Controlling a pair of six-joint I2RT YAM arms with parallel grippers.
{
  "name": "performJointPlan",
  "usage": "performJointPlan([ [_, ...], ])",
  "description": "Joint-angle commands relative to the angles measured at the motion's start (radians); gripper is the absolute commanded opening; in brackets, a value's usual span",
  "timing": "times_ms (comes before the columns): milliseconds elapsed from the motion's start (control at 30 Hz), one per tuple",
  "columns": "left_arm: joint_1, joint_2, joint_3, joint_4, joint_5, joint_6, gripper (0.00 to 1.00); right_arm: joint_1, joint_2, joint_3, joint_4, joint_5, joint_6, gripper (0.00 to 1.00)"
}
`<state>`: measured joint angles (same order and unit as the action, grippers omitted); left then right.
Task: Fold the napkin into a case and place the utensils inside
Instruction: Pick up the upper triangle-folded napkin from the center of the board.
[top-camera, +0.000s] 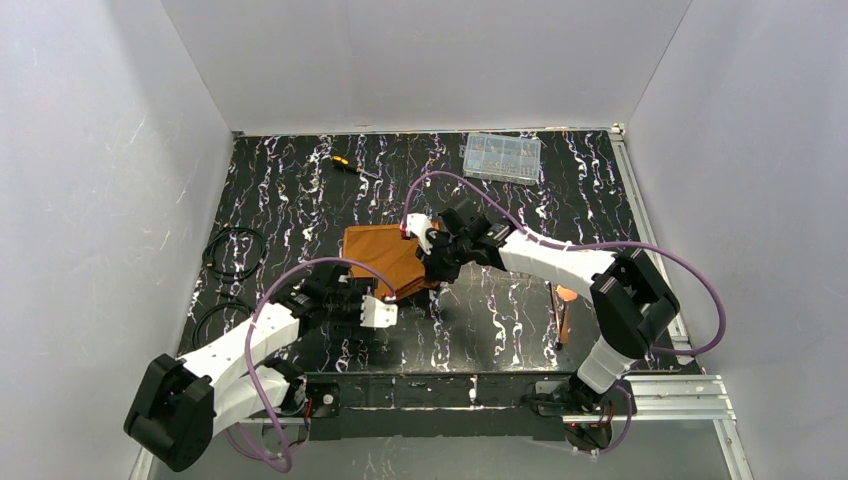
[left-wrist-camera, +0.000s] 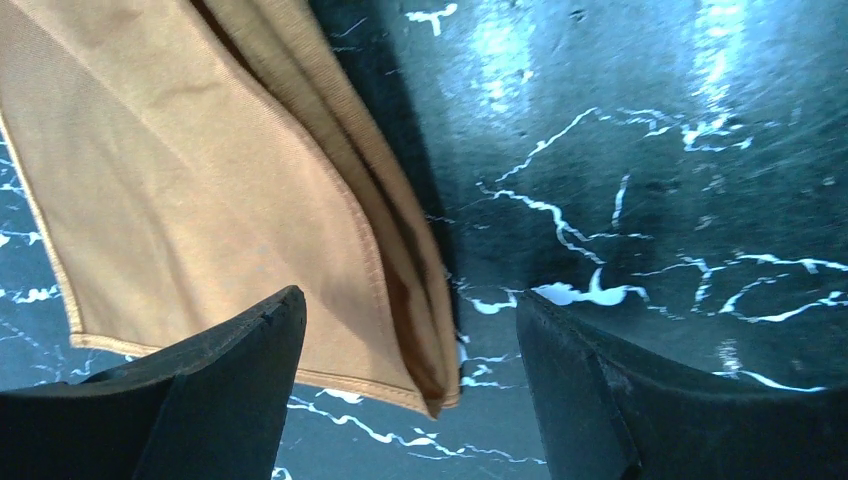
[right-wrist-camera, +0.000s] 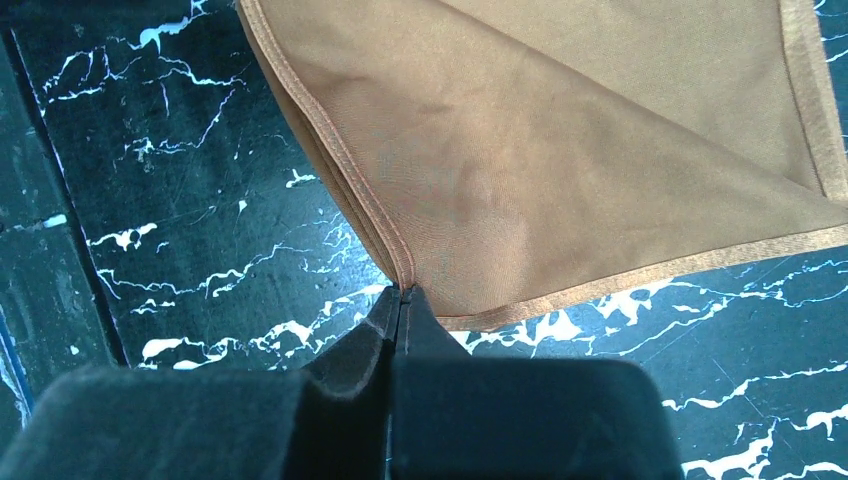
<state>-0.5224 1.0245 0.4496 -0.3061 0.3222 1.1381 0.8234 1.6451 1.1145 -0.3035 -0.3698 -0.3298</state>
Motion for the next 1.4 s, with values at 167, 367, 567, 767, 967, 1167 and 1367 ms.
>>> performJointPlan([
  [167,-0.065,0.007,-0.061,0.032,-0.104,-0.067,0.7,-0.029,-0.001,0.02,0.063,-0.027,0.05,0.01],
  [367,-0.065,0.008,-0.126,0.176,-0.235,-0.071,0.61,-0.033,0.004,0.007,0.068,-0.03,0.061,0.01],
  [567,-0.065,0.001,-0.142,0.225,-0.268,-0.087,0.55,-0.046,0.003,-0.002,0.085,-0.033,0.082,0.01],
  [767,-0.065,-0.071,-0.092,0.041,-0.139,-0.151,0.56,-0.081,-0.006,-0.018,0.144,-0.056,0.145,0.01],
  [967,-0.068,-0.065,-0.064,-0.045,-0.063,-0.195,0.57,-0.092,-0.004,-0.023,0.167,-0.069,0.175,0.01],
  [1167,-0.068,-0.035,-0.126,0.095,-0.165,-0.153,0.5,-0.093,-0.004,-0.028,0.184,-0.076,0.194,0.01],
  [1367,-0.068,0.014,-0.147,0.171,-0.233,-0.114,0.41,-0.092,-0.007,-0.027,0.181,-0.08,0.197,0.01],
])
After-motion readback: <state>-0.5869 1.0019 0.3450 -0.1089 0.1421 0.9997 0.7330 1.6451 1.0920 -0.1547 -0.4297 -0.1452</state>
